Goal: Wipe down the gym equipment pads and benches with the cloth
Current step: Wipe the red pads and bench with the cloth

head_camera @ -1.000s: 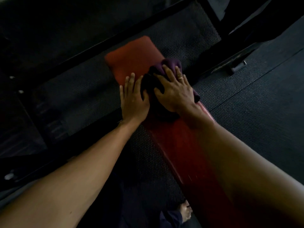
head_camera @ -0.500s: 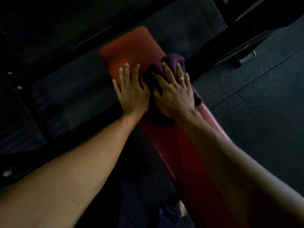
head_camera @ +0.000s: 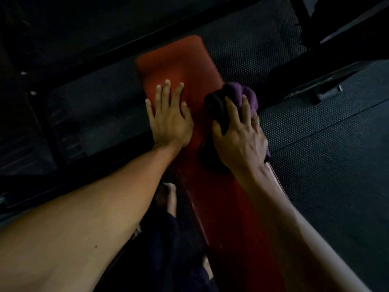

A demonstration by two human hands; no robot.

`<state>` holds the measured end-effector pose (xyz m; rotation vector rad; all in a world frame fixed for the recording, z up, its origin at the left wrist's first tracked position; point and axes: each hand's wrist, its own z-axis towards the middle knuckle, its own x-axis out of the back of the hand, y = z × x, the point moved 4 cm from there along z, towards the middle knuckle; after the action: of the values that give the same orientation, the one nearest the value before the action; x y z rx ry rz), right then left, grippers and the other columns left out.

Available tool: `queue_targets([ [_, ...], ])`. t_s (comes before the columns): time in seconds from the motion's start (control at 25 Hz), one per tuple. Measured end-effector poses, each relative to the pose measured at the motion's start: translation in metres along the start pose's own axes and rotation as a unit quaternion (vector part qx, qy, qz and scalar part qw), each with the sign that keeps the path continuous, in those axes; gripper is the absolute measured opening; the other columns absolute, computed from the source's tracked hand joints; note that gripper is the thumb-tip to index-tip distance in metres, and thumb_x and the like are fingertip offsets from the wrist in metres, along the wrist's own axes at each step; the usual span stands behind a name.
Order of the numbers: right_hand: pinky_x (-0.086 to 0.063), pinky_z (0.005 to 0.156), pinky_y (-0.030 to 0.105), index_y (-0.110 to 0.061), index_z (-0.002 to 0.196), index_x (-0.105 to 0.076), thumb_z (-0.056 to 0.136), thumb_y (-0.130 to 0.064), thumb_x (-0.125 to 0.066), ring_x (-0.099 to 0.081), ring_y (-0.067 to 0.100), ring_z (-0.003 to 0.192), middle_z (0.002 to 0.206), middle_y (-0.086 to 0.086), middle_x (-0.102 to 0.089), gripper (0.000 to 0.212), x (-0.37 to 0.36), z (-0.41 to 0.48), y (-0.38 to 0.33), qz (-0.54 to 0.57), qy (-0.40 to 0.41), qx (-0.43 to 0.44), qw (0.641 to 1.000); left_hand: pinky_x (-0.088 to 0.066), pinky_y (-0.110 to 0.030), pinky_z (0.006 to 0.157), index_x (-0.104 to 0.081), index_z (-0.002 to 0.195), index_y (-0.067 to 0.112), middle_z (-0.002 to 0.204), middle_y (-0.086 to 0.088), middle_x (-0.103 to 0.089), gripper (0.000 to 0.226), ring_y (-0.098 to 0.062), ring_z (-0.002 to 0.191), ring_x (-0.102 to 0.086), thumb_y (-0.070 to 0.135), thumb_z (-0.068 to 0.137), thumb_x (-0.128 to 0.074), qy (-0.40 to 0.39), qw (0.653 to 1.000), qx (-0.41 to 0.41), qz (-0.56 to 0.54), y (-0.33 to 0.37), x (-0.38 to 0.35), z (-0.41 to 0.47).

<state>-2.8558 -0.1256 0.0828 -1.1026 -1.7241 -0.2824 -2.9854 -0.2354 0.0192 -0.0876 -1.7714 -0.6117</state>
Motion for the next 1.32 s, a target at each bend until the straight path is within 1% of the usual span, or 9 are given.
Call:
queue_targets([
  [0.16,0.000,0.127,0.043,-0.042,0.160,-0.024,0.105,-0.049,-0.037,0.003,0.029,0.158,0.172,-0.006,-0.001,0.057,-0.004,0.005,-0.005,-0.050,-0.013,0.093,0.994,-0.012,-0.053,0.125,-0.044,0.152,0.028,0.163,-0.002,-0.033,0.050,-0.023,0.154,-0.023,0.031,0.102,-0.037,0.078,0.996,-0.022,-0.022,-0.003,-0.004,-0.002],
  [0.32,-0.001,0.128,0.048,-0.044,0.157,-0.028,0.104,-0.048,-0.036,0.007,0.028,0.158,0.172,-0.007,-0.002,0.054,-0.011,0.057,-0.026,-0.067,-0.040,0.184,0.980,-0.016,-0.057,0.123,-0.046,0.150,0.023,0.162,-0.005,-0.036,0.053,-0.025,0.153,-0.026,0.031,0.100,-0.034,0.085,0.996,-0.026,-0.013,-0.007,-0.006,0.001],
  [0.48,-0.004,0.128,0.048,-0.040,0.160,-0.025,0.105,-0.048,-0.034,0.008,0.029,0.158,0.172,-0.005,0.000,0.056,-0.010,0.102,-0.048,-0.071,-0.066,0.184,0.978,-0.012,-0.056,0.125,-0.041,0.153,0.017,0.165,-0.005,-0.028,0.057,-0.024,0.155,-0.018,0.037,0.102,-0.023,0.037,0.999,-0.025,0.003,-0.003,-0.003,0.002],
  [0.6,-0.006,0.128,0.046,-0.041,0.159,-0.026,0.105,-0.046,-0.037,0.007,0.026,0.158,0.172,-0.009,-0.001,0.055,-0.004,0.086,-0.040,-0.050,-0.062,0.188,0.979,-0.012,-0.056,0.124,-0.040,0.153,0.019,0.164,-0.006,-0.030,0.060,-0.025,0.154,-0.020,0.038,0.099,-0.023,0.016,1.000,-0.014,0.001,-0.003,0.001,0.005],
  [0.8,0.000,0.126,0.040,-0.045,0.158,-0.025,0.103,-0.048,-0.038,0.008,0.022,0.158,0.171,-0.012,-0.001,0.056,-0.001,0.042,-0.015,-0.068,-0.049,0.190,0.978,-0.018,-0.055,0.122,-0.048,0.149,0.024,0.159,-0.008,-0.038,0.061,-0.027,0.150,-0.028,0.037,0.092,-0.030,0.046,0.999,-0.014,-0.017,-0.001,0.008,0.021],
  [0.92,-0.003,0.127,0.047,-0.041,0.158,-0.026,0.103,-0.048,-0.036,0.007,0.029,0.158,0.172,-0.006,-0.003,0.057,-0.008,0.077,-0.035,-0.078,-0.042,0.209,0.974,-0.007,-0.051,0.126,-0.036,0.155,0.029,0.167,-0.004,-0.022,0.066,-0.023,0.156,-0.012,0.041,0.092,-0.022,0.009,0.999,0.017,-0.035,-0.004,0.006,0.037],
  [1.04,-0.007,0.127,0.054,-0.039,0.161,-0.023,0.104,-0.046,-0.038,0.007,0.033,0.157,0.172,-0.002,-0.002,0.059,-0.011,0.133,-0.066,-0.085,-0.067,0.214,0.971,-0.001,-0.049,0.127,-0.020,0.160,0.029,0.170,0.000,-0.006,0.056,-0.019,0.157,0.002,0.037,0.106,-0.026,-0.020,0.998,0.047,-0.020,-0.008,0.001,0.041],
  [1.16,-0.005,0.127,0.053,-0.037,0.161,-0.021,0.104,-0.045,-0.038,0.009,0.033,0.157,0.172,-0.001,0.001,0.060,-0.010,0.147,-0.070,-0.087,-0.074,0.217,0.969,0.001,-0.048,0.127,-0.014,0.161,0.027,0.171,0.000,-0.001,0.055,-0.018,0.157,0.006,0.036,0.109,-0.026,-0.021,0.998,0.056,-0.008,-0.005,0.000,0.040],
  [1.32,-0.004,0.127,0.053,-0.034,0.160,-0.025,0.104,-0.046,-0.037,0.006,0.033,0.157,0.172,0.000,-0.004,0.059,-0.015,0.129,-0.059,-0.092,-0.029,0.245,0.965,-0.001,-0.048,0.127,-0.012,0.161,0.027,0.171,0.000,-0.001,0.056,-0.018,0.157,0.006,0.037,0.108,-0.022,-0.020,0.998,0.061,0.001,-0.006,-0.001,0.041],
])
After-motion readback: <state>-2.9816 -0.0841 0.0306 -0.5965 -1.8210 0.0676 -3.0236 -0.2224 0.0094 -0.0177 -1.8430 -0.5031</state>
